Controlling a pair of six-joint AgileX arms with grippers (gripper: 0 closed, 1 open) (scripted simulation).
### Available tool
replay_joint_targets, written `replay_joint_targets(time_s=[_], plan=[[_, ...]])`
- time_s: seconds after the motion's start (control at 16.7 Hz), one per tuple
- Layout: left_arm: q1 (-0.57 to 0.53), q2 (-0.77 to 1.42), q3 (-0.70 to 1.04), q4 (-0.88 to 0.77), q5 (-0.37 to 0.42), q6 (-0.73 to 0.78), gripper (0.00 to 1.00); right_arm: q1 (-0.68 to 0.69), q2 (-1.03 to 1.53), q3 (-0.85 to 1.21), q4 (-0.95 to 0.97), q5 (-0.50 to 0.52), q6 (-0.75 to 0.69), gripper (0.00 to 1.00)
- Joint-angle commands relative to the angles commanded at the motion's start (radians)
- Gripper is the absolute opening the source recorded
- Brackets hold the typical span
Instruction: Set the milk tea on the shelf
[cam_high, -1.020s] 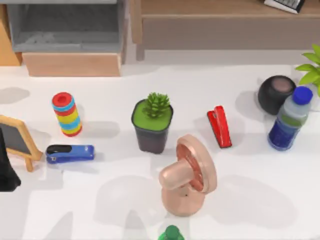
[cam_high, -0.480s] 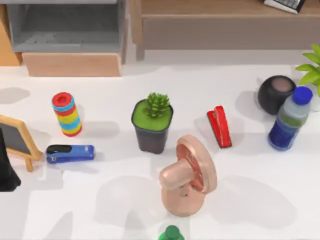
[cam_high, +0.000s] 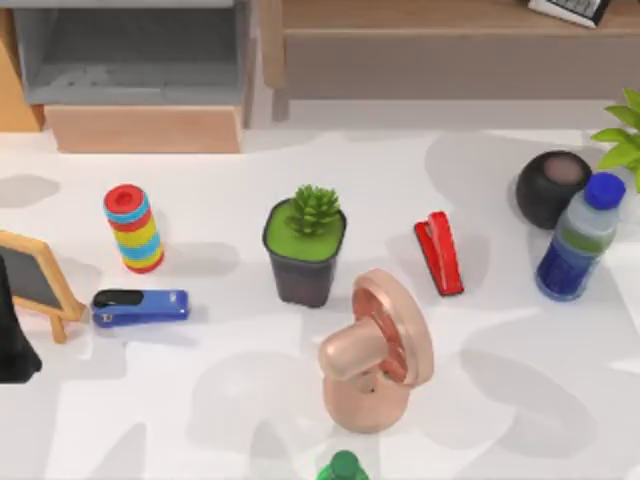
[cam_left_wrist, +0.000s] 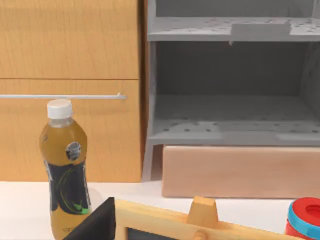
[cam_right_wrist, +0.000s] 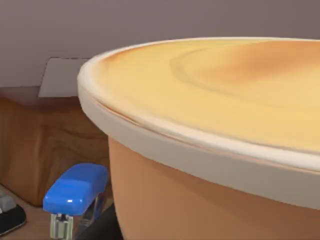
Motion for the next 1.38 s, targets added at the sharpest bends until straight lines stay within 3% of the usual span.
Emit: replay_joint_targets(time_s=[0.42,0.78,1.08,1.38], plan=[[0.000,0.000,0.000,0.000,0.000,0.000,1.00,0.413,-0.088,0.176,-0.308,0.382,-0.020,0.00],[0.000,0.000,0.000,0.000,0.000,0.000,1.00,0.654,0.021,0.426,-0.537,0.641,0.016,0.00],[0.000,0.000,0.000,0.000,0.000,0.000,1.00,0.739,0.107,0.592,-0.637,0.765,0.055,0.00],[0.000,0.000,0.000,0.000,0.000,0.000,1.00,0.746,0.118,0.622,-0.649,0.784,0.063,0.00]])
